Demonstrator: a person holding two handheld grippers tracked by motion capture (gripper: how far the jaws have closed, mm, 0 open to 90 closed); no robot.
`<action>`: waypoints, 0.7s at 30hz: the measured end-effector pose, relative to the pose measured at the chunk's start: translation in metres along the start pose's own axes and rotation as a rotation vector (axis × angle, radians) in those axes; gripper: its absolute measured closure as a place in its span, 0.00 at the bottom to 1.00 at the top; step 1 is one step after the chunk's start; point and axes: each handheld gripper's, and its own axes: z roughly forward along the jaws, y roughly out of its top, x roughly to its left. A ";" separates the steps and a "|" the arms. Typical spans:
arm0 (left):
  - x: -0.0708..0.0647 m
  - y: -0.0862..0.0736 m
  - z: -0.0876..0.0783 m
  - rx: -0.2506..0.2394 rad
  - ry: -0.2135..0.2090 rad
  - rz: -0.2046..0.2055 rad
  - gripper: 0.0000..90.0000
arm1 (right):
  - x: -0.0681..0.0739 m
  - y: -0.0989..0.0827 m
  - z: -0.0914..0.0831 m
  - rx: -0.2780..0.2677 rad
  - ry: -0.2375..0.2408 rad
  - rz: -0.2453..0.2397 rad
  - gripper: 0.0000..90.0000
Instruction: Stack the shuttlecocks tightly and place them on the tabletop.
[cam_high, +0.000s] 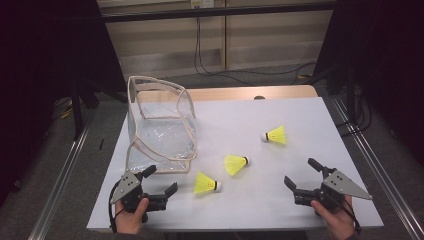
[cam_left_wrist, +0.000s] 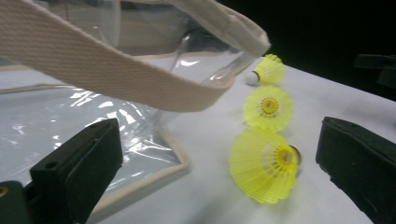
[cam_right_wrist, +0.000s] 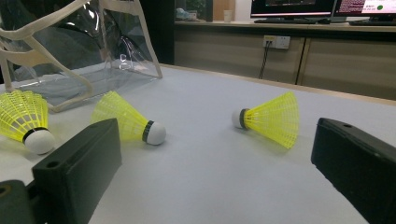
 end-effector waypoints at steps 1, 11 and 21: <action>-0.001 0.000 0.000 0.007 -0.005 0.006 0.01 | 0.000 0.000 0.000 0.000 0.003 -0.002 0.01; -0.012 0.003 0.009 0.049 -0.055 0.027 0.01 | 0.001 0.000 0.001 0.001 0.008 -0.006 0.02; -0.020 0.003 0.018 0.081 -0.103 0.036 0.01 | 0.002 0.001 0.001 0.001 0.012 -0.012 0.02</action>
